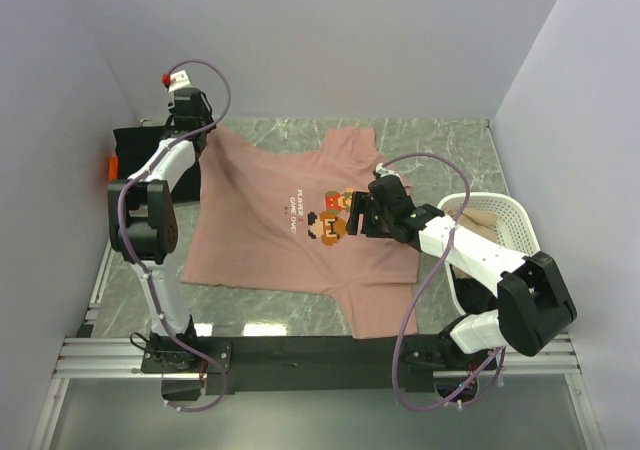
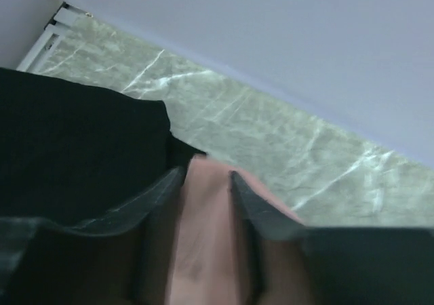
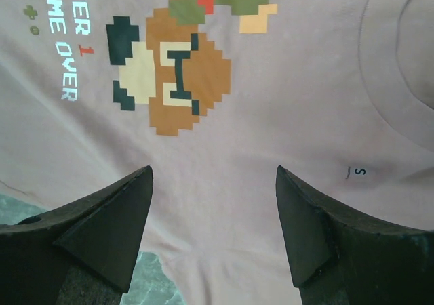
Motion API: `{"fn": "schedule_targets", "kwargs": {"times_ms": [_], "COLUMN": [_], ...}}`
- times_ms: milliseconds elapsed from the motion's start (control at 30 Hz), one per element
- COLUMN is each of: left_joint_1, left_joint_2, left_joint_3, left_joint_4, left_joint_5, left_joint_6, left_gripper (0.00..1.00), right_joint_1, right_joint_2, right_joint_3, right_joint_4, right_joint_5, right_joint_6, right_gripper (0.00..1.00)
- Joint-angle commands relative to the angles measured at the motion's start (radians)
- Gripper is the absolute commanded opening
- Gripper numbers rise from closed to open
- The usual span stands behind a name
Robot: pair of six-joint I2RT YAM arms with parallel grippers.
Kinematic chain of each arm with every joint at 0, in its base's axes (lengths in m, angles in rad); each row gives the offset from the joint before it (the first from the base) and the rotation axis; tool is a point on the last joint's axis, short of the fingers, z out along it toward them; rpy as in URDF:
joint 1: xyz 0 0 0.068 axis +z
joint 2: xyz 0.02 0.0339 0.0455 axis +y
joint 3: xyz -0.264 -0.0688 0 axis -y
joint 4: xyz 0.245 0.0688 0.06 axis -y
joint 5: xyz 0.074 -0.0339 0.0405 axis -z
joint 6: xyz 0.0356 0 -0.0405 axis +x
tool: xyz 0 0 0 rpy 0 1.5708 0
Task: Fold and stack the t-shirts
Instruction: Flatten the tshirt out
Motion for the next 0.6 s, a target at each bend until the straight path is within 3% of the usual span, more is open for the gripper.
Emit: {"fn": "schedule_targets", "kwargs": {"times_ms": [0,33,133,333,567], "left_joint_1": [-0.003,-0.006,-0.020,-0.074,-0.216], "left_joint_2": [0.021,0.012,-0.014,-0.113,-0.154], "left_joint_3": [0.054,0.049,0.022,-0.076,-0.222], "left_joint_4": [0.008,0.019,0.025,0.050,0.082], "left_joint_5": [0.047,0.057,0.061,0.058,0.195], "left_joint_6": [0.040,0.040,0.040,0.000,-0.097], "left_gripper": [0.46,0.57,0.66,0.73,0.74], "right_joint_1": [-0.009,-0.012,-0.027,-0.084,-0.183], "right_joint_2": [-0.040,-0.039,-0.022,0.056,0.346], "right_joint_3": [0.003,0.004,0.021,0.139,0.438], "right_joint_4": [-0.002,-0.004,-0.011,-0.022,-0.071], "right_joint_5": [0.036,0.039,0.048,0.053,0.027], "right_joint_6": [-0.010,-0.010,-0.012,-0.047,-0.095], "right_gripper": [0.79,0.80,0.80,0.80,0.80]}}
